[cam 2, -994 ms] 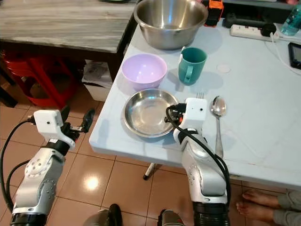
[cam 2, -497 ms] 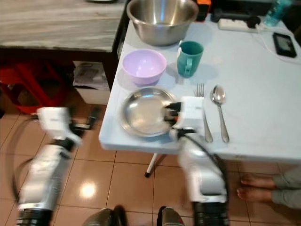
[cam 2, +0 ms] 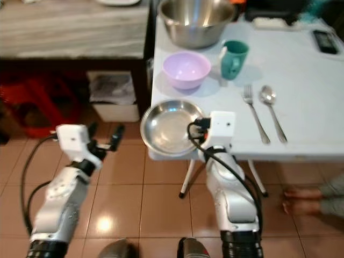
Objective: Setting the table
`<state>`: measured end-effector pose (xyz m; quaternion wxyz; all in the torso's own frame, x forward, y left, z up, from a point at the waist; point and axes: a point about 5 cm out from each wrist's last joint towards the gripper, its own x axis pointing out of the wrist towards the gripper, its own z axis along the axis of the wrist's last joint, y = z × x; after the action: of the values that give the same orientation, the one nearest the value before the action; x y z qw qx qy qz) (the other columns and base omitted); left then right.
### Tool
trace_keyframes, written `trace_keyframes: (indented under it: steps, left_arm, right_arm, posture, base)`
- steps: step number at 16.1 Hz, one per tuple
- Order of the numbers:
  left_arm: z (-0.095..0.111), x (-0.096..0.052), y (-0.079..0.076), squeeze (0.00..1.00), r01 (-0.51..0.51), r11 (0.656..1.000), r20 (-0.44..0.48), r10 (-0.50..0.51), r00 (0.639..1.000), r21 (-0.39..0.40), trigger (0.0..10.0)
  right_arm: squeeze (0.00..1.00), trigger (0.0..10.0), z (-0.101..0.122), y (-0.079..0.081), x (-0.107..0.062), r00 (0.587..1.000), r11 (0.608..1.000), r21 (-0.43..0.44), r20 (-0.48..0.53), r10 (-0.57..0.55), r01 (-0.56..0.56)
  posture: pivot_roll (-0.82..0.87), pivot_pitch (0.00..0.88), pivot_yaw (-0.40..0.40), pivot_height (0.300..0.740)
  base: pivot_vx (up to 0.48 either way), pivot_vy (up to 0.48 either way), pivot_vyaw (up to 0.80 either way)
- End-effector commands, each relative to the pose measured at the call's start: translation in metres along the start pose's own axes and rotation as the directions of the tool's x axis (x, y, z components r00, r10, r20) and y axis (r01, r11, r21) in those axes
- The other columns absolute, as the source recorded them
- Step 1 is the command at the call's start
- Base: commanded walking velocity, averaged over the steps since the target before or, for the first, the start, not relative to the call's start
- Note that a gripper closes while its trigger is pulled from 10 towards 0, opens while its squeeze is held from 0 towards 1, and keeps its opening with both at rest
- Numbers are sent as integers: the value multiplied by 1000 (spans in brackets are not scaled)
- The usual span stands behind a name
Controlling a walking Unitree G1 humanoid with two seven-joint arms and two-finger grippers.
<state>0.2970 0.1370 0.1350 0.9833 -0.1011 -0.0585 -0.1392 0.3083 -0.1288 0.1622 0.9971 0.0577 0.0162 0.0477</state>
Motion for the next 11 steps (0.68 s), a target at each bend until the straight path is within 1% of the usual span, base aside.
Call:
trace_keyframes:
  steps: [1, 4, 11]
  left_arm:
    - [-1, -4, 7, 0, -25, 1000, -10, 25, 1000, 19, 10000]
    - [-3, -3, 6, 0, -21, 1000, -10, 21, 1000, 22, 10000]
    - [-11, -3, -10, 0, 3, 1000, -21, -3, 1000, -7, 10000]
  right_arm:
    - [0, 10000, 4, 7, -1, 999, 1000, 2, 26, 23, -24]
    - [0, 10000, 4, 9, -1, 999, 999, -8, 37, 33, -33]
    - [0, 10000, 4, 9, 0, 998, 999, -22, 51, 41, -40]
  posture:
    - [-155, 187, 4, 740]
    - [-154, 183, 4, 740]
    - [-161, 181, 6, 740]
  base:
    - [0, 412, 0]
    - [0, 464, 0]
    - [0, 477, 0]
